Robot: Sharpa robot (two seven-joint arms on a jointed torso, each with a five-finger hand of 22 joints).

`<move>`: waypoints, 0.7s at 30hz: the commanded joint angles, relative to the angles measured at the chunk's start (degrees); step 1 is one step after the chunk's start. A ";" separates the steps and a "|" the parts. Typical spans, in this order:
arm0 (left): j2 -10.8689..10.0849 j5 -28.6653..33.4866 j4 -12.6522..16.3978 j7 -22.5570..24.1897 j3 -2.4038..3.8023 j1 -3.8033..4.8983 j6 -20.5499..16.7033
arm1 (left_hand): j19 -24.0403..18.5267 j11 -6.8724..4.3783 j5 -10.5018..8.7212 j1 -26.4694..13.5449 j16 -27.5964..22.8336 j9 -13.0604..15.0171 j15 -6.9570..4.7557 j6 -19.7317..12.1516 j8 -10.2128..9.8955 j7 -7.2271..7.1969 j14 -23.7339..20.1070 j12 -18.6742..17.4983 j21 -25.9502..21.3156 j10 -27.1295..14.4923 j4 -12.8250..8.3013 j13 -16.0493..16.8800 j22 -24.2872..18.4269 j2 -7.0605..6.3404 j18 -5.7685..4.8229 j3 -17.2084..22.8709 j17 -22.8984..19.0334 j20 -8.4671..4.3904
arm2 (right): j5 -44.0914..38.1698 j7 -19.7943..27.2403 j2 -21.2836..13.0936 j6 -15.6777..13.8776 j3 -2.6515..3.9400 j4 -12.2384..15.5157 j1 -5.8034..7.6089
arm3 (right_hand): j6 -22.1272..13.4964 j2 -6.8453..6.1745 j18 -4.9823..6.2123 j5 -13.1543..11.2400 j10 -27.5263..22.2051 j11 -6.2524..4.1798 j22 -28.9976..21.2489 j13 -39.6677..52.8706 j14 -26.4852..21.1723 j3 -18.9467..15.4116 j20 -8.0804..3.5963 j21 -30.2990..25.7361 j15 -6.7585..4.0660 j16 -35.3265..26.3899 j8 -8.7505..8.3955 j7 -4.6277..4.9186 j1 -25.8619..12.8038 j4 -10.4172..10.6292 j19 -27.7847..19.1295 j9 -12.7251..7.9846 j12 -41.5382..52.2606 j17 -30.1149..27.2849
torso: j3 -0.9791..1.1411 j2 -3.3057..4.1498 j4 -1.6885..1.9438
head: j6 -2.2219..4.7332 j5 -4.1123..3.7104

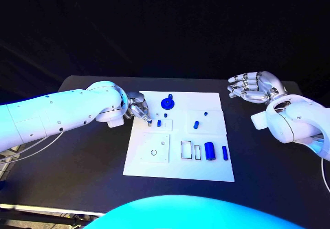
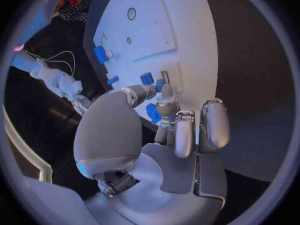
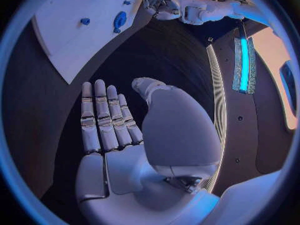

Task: Assemble the parts on the task board

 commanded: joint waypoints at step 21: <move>1.60 -0.85 -1.81 -1.87 0.08 0.82 2.25 | 0.32 -0.23 0.43 0.23 -0.09 0.07 -0.41 0.05 0.08 -0.20 5.60 -0.04 0.26 0.13 -10.67 -0.03 0.19 0.11 -0.69 10.40 13.93 -0.15 | 0.13 0.56 0.17 0.58 0.02 0.01 -0.11 | -0.23 0.18 0.65 0.24 -0.48 0.12 -0.05 -0.05 -0.13 0.00 0.06 -0.21 0.01 -0.21 0.25 3.03 -0.60 -0.38 -0.46 -0.07 0.20 -0.05 | 0.03 -0.07 0.11 | 0.00 0.02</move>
